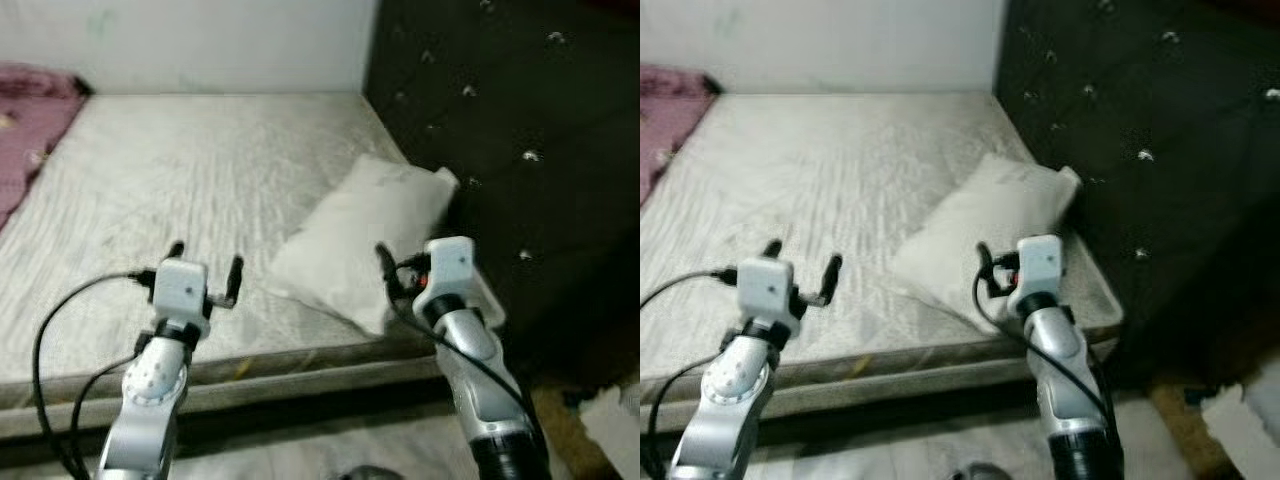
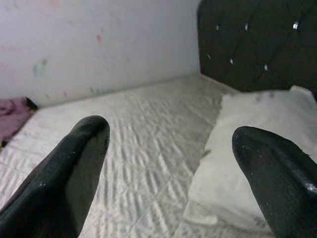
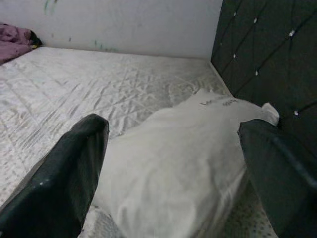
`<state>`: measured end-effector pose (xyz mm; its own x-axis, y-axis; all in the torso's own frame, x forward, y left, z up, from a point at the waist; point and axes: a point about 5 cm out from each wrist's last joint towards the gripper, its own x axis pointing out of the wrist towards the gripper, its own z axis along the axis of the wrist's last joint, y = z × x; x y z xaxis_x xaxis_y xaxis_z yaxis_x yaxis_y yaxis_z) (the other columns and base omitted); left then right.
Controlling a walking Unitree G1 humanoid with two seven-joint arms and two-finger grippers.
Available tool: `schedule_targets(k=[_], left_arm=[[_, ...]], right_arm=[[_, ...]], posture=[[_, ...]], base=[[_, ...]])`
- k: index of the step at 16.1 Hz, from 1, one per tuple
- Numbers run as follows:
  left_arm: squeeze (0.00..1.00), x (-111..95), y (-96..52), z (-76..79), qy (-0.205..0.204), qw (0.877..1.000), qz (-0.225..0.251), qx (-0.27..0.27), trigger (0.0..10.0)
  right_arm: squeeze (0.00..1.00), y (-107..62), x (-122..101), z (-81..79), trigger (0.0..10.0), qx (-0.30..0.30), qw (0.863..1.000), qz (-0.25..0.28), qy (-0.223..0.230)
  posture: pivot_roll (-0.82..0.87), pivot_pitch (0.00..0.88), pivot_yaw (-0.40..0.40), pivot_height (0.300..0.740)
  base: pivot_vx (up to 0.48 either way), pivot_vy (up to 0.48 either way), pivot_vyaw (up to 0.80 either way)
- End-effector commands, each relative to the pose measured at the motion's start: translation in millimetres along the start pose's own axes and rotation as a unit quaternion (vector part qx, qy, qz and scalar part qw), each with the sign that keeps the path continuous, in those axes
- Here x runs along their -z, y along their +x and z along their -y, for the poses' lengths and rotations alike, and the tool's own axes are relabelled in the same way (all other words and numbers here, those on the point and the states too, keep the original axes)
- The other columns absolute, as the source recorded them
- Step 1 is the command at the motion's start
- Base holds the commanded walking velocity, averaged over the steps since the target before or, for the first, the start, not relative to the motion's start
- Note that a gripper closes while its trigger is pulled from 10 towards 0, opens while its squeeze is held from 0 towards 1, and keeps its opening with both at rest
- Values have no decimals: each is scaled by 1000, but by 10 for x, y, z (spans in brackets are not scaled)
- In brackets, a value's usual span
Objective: Clean up the room
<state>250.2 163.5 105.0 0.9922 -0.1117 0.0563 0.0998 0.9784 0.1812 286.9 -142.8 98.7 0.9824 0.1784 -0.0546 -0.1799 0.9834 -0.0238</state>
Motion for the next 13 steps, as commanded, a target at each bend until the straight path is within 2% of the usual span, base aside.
schedule_targets(k=[1,13], left_arm=[[0,9,-4,2,-1,1000,-4,-5,10000],[0,-16,-2,11,-11,1000,6,3,10000]], right_arm=[[0,-1,-31,37,10000,3,1000,5,-4],[0,4,-33,36,10000,3,1000,7,3]], posture=[[-122,0,-14,740],[-121,0,-14,740]], base=[[0,0,0],[20,0,0]])
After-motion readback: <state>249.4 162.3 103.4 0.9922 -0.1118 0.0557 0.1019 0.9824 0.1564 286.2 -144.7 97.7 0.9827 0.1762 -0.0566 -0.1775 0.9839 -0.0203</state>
